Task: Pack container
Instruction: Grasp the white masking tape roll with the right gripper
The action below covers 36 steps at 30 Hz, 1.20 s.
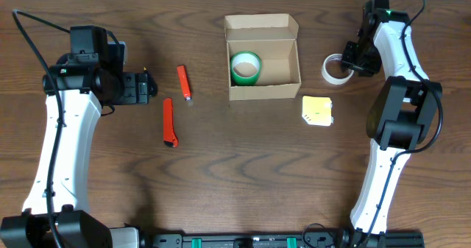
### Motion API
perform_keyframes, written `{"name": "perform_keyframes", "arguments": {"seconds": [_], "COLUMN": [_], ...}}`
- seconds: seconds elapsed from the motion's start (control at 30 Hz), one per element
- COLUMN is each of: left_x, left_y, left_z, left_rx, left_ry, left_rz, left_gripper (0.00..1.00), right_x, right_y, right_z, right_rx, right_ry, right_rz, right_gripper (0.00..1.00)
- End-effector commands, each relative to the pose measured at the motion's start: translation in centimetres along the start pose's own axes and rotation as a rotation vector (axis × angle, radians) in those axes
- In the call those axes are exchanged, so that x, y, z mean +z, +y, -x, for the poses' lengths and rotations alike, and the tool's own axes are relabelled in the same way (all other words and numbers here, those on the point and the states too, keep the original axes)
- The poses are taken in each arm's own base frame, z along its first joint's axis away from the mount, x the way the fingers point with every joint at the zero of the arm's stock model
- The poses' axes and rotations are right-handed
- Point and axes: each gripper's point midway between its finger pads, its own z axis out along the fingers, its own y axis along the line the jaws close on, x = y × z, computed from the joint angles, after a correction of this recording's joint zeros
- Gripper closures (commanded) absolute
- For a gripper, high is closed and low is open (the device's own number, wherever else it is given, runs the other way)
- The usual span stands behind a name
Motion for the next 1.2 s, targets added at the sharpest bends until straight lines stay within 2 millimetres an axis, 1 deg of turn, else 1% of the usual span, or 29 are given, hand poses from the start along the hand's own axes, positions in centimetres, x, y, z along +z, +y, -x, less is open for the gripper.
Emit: {"name": "perform_keyframes", "arguments": {"seconds": [0.0, 0.37, 0.67, 0.83, 0.9, 0.93, 1.0, 1.17], "left_x": [-0.3, -0.3, -0.3, -0.3, -0.3, -0.3, -0.3, -0.3], "left_y": [0.4, 0.4, 0.4, 0.4, 0.4, 0.4, 0.4, 0.4], "left_z": [0.4, 0.4, 0.4, 0.4, 0.4, 0.4, 0.4, 0.4], "left_rx": [0.0, 0.0, 0.0, 0.0, 0.0, 0.001, 0.0, 0.0], "left_ry": [-0.009, -0.009, -0.009, -0.009, -0.009, -0.009, -0.009, -0.009], "left_rz": [0.01, 0.01, 0.01, 0.01, 0.01, 0.01, 0.01, 0.01], "left_gripper": [0.05, 0.05, 0.05, 0.05, 0.05, 0.05, 0.05, 0.05], "right_x": [0.5, 0.5, 1.5, 1.6, 1.6, 1.6, 1.6, 1.5], "right_y": [-0.2, 0.1, -0.1, -0.3, -0.3, -0.3, -0.3, -0.3], "right_z": [0.0, 0.2, -0.5, -0.5, -0.5, -0.6, -0.6, -0.8], "right_rx": [0.013, 0.008, 0.004, 0.005, 0.005, 0.005, 0.005, 0.004], "right_ry": [0.003, -0.009, 0.011, 0.01, 0.011, 0.012, 0.013, 0.02], "right_rz": [-0.017, -0.014, -0.026, -0.034, -0.034, -0.035, -0.035, -0.036], "right_gripper": [0.55, 0.56, 0.57, 0.65, 0.71, 0.78, 0.99, 0.99]}}
